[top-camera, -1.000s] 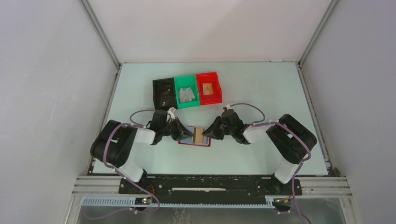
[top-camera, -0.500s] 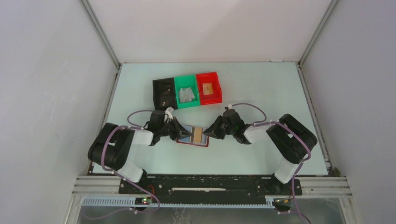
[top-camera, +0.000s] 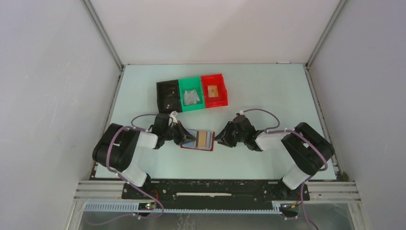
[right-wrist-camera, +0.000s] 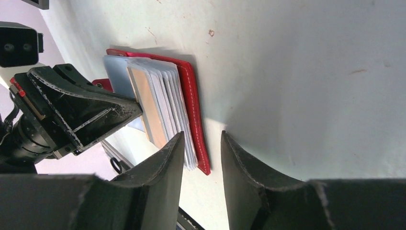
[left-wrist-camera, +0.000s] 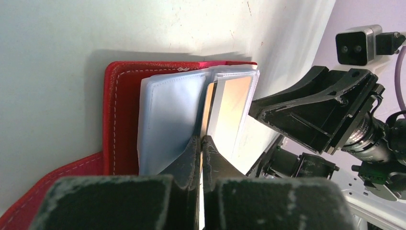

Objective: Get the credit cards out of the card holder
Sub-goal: Remove the credit card from the card holder.

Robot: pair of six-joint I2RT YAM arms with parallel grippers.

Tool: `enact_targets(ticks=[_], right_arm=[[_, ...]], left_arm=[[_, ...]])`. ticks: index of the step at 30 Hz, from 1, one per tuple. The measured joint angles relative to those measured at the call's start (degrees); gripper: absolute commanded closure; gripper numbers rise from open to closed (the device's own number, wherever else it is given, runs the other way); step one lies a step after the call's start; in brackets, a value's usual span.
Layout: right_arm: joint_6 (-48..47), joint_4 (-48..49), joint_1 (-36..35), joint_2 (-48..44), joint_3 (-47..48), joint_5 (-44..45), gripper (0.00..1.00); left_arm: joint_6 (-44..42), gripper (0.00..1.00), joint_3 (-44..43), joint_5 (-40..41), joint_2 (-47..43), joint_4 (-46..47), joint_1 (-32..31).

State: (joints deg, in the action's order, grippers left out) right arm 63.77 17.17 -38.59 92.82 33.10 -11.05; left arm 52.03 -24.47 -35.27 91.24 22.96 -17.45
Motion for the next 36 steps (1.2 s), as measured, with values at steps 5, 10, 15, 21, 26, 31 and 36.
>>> enact_targets(ticks=[5,10,15,21,26,31,36], right_arm=[[0.72,5.16,-0.15,2.69,0.0,-2.38,0.55],[1.29,9.35,-0.55,4.81,0.0,-4.39,0.54],[1.11,10.93,-0.96,5.33,0.0,-5.18,0.54],[0.68,11.74,-1.25,5.57,-0.11,-5.57,0.61],[0.13,11.85,-1.33,5.62,-0.24,-5.6,0.85],[0.24,12.22,-1.18,5.66,-0.59,-5.86,1.0],[0.28,11.58,-1.18,5.46,-0.59,-5.46,1.0]], left_arm=[[0.0,1.0,-0.39,-0.81,1.11,0.5,-0.15],[0.0,1.0,-0.83,-1.29,1.75,0.5,-0.42],[-0.02,1.0,-1.44,-1.81,2.45,0.5,-0.81],[-0.02,1.0,-1.79,-2.27,2.95,0.52,-0.92],[-0.02,1.0,-1.81,-2.45,3.17,0.79,-0.96],[-0.02,1.0,-1.9,-2.47,3.21,0.81,-1.07],[-0.02,1.0,-1.9,-2.47,3.15,0.79,-1.07]])
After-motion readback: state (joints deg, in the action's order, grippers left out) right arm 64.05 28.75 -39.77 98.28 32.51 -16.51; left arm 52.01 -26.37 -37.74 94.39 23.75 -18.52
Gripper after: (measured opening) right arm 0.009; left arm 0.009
